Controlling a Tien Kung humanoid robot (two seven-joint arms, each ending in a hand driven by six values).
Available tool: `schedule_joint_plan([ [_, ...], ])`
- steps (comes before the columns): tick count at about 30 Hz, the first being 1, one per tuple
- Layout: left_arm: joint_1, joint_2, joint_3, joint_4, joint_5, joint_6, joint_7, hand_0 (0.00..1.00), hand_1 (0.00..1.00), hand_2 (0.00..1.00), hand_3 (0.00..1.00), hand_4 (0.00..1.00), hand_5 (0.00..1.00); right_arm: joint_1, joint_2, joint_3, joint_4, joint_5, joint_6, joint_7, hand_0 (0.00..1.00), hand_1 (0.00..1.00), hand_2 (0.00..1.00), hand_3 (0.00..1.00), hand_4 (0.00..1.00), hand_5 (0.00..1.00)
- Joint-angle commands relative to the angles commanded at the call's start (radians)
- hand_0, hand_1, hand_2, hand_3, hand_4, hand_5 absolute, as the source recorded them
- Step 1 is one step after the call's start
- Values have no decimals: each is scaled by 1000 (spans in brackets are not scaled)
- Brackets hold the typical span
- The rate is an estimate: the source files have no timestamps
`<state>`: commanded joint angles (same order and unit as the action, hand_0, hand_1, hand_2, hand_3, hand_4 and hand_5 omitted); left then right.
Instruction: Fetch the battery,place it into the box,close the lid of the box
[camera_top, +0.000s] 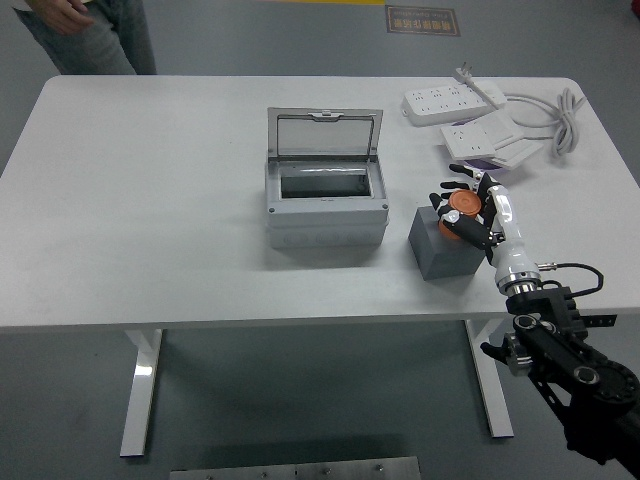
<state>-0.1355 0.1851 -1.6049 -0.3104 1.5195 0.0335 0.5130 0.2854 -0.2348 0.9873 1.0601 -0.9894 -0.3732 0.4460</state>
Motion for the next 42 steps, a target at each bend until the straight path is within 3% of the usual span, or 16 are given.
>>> schedule_joint_plan([
  [6,0,2,-1,0,3,-1,-1,558,698,522,526,504,12,0,-2,-8,-4,5,-12,0,653,596,621,762,777,156],
  [7,0,2,-1,0,3,-1,-1,556,697,523,528,506,3,1,-2,-9,-5,6,-12,0,633,597,618,760,633,2],
  [12,0,3,-1,1,4,-1,-2,556,697,523,528,506,3,0,0,-11,-11,9,-16,1,633,597,618,760,633,2],
  [13,0,3,-1,1,4,-2,-3,551,695,525,528,506,2,0,0,-12,-12,9,-17,2,655,596,599,732,579,2],
  [19,-1,4,2,4,5,-4,-10,546,696,526,527,504,2,2,1,-20,-18,15,-19,2,666,592,597,720,547,2],
  [42,-8,4,4,7,8,-8,-15,539,700,533,531,516,2,34,10,-74,-28,55,-38,-2,687,547,564,647,507,2],
])
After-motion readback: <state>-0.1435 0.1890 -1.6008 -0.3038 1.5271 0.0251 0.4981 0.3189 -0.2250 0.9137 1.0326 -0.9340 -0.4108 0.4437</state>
